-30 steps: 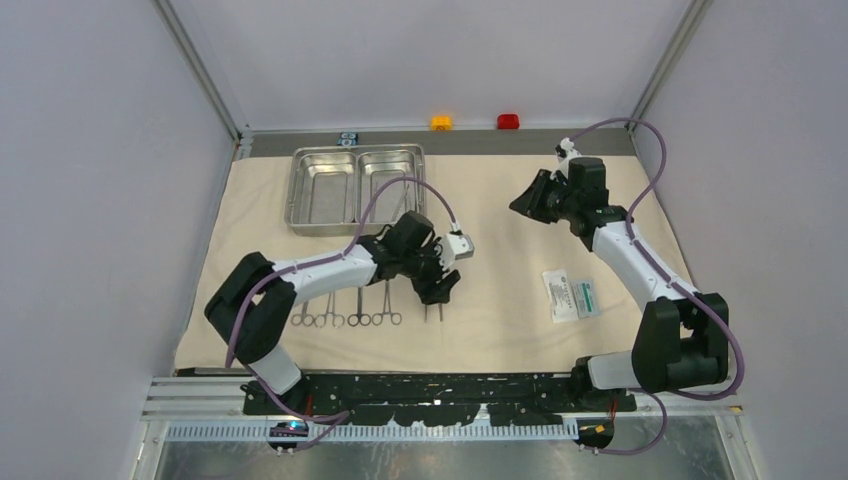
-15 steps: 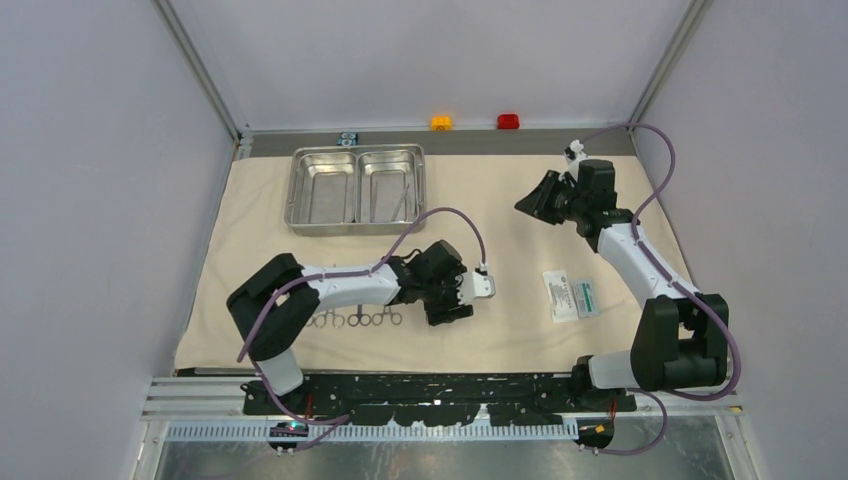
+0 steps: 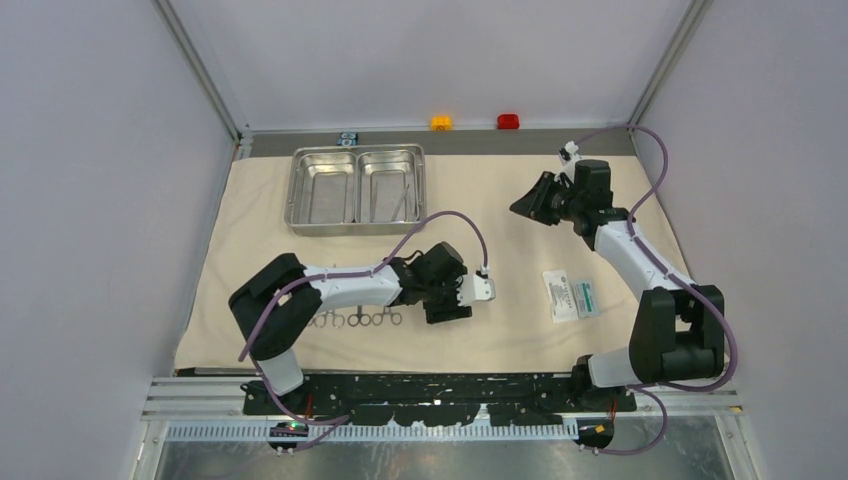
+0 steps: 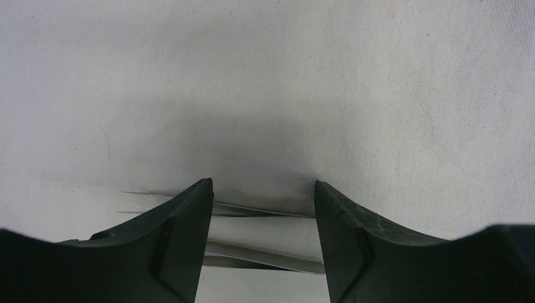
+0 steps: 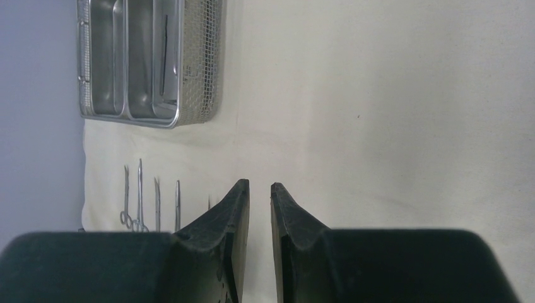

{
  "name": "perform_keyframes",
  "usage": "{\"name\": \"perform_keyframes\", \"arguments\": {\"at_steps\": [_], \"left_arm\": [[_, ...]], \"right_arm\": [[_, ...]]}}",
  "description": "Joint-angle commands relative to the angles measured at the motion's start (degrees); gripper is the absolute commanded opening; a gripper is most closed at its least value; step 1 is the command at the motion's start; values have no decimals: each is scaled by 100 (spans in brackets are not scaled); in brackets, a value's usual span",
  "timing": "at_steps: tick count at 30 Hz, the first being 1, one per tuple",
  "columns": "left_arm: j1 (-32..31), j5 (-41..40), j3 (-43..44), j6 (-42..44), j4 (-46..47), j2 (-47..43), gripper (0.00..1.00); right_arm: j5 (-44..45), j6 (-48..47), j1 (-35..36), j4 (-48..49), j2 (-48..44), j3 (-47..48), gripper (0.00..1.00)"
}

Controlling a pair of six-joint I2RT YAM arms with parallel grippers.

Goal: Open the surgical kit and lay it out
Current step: Adjust the medical item in the surgical kit.

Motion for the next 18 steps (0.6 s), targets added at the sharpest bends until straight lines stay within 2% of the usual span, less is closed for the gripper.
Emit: {"name": "perform_keyframes", "arguments": {"at_steps": [1, 18], "left_arm": [[-11, -170, 5, 187, -38, -145, 62], [-13, -204, -166, 328, -43, -362, 62]], "right_arm": [[-128, 55, -32, 245, 41, 12, 24], [-155, 107, -32, 307, 43, -48, 24]]}}
